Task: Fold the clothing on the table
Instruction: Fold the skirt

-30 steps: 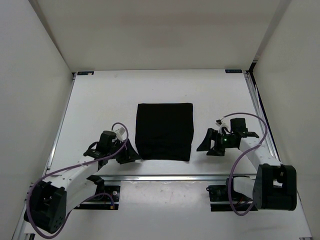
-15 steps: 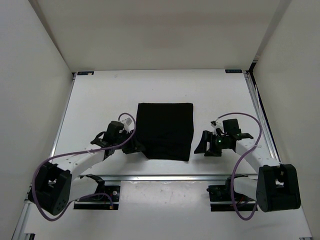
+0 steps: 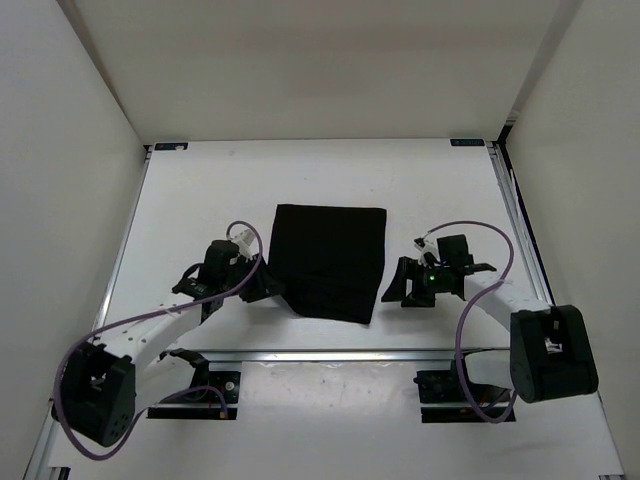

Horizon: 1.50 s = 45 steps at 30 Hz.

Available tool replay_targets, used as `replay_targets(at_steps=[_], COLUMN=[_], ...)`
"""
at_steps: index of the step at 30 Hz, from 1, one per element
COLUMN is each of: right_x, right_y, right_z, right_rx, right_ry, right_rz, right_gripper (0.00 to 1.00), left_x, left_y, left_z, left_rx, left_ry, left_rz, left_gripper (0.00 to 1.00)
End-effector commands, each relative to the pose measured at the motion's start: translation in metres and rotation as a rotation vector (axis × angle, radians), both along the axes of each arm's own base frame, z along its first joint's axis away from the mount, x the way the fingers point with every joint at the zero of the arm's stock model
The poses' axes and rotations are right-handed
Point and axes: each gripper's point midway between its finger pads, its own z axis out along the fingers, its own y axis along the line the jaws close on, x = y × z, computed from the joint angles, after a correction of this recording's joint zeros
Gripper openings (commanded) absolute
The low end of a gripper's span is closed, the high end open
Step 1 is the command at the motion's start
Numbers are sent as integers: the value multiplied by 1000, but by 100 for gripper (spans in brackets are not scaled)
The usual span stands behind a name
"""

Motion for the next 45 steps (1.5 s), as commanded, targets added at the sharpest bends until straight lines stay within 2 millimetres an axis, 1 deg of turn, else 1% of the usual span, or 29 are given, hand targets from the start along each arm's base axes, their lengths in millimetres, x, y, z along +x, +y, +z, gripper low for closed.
replay_targets(at_steps=[1,4,5,6,8,10,12,15,16,17,18,20,21,22,24,26,28,31,32,34,35,36,37,38,39,41,42,43,45], right_x=[5,8,9,7,11,12,19,22,22,23,25,25,27,24,22,21,21,27,23,26,25,25,30,31,32,32,31,27,20], right_y=[13,19,22,25,30,35,43,47,48,49,53,56,55,55,52,48,39,11,7,-10,-12,-17,-17,-18,-16,-15,-15,-15,-11], right_z=[3,3,4,2,3,1,7,3,5,2,5,2,2,1,-4,-3,-6,-10,-14,-17,-16,-18,-14,-11,-8,-4,-2,-3,-2], right_rx=[27,40,53,54,55,56,78,87,92,85,88,61,57,60,49,39,24,11,4,-14,-15,-16,-8,-7,-1,1,-2,0,13], right_ry=[-15,-5,-10,1,-5,-1,-16,7,6,10,4,-2,-1,7,26,26,46,64,84,81,75,83,59,46,37,19,7,12,7], right_rz=[49,53,56,71,88,121,136,145,148,149,160,185,181,181,167,155,99,-14,-27,-73,-66,-77,-79,-75,-62,-63,-62,-58,-38], right_gripper=[79,79,79,79,79,79,79,79,76,68,64,38,31,29,9,0,0,0,0,0,0,4,32,77,89,93,93,94,96], left_x=[1,-6,-6,-10,-19,-25,-26,-29,-30,-29,-30,-31,-30,-31,-32,-35,-33,-38,-39,-46,-48,-53,-55,-60,-60,-60,-61,-60,-61], left_y=[-13,-18,-19,-18,-16,-13,-7,-4,-3,-3,-4,-8,-9,-11,-11,-9,-5,8,8,12,9,6,3,0,-1,-1,-4,-5,-9], left_z=[4,4,10,9,4,-1,-3,-6,-7,-6,-7,-5,-3,-3,-5,-7,-5,-9,-6,-7,-3,-1,4,2,5,12,18,24,36], left_rx=[-22,-25,-31,-38,-42,-53,-47,-31,-29,-28,-24,-24,-30,-33,-36,-42,-55,-66,-79,-118,-148,-173,-214,-233,-249,-266,-284,-303,-342], left_ry=[9,28,12,17,42,47,46,45,52,47,44,39,34,35,41,41,41,44,42,57,62,47,34,60,48,20,12,-11,-19], left_rz=[-57,-87,-91,-95,-89,-89,-63,-69,-71,-71,-83,-96,-98,-105,-103,-111,-80,-32,-32,-4,-1,-14,-17,-13,-5,-7,-17,-27,-40], left_gripper=[48,52,47,42,14,1,0,0,0,0,0,0,0,0,0,0,0,0,0,0,0,0,0,0,0,4,12,28,53])
